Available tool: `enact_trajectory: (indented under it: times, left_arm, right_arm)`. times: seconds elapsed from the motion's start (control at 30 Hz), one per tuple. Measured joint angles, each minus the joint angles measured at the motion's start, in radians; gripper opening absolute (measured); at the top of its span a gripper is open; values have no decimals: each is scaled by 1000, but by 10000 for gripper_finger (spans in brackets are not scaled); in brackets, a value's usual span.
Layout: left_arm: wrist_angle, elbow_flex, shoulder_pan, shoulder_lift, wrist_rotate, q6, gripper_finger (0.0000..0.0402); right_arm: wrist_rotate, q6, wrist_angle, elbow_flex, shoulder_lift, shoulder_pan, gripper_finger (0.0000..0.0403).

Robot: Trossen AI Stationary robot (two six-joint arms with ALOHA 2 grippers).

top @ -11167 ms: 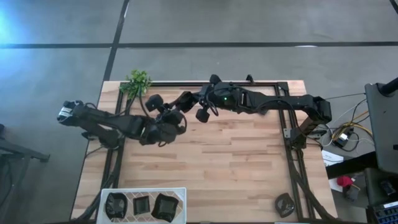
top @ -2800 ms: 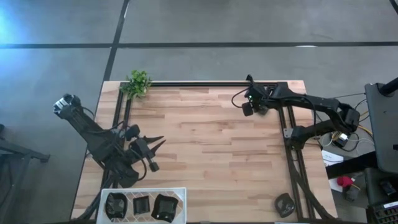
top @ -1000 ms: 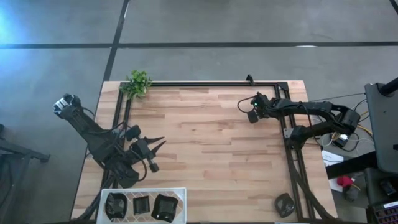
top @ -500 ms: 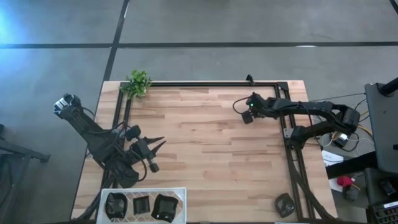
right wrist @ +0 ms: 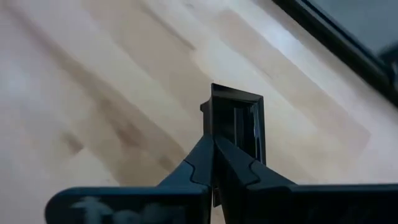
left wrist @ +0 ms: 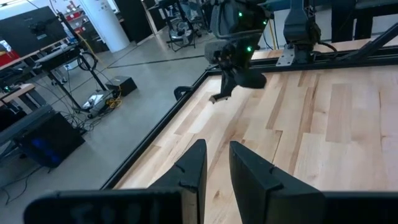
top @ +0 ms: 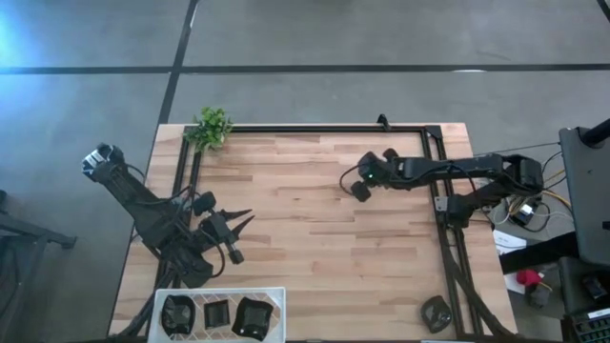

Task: Pick & Place Mini shaped plates
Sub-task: Stack the black square plate on top of the other black square plates on the shelf

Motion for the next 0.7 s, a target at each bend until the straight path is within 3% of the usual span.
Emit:
enact_trajectory:
  times: [0.47,0.7]
  left_arm:
    - [18,0,0,-1,46,-5,64]
    - [21,0,0,-2,55,-15,64]
  right_arm:
    - [-6,-546,157,284,356,156,8]
    - [-2,-609,170,419,510,197,8]
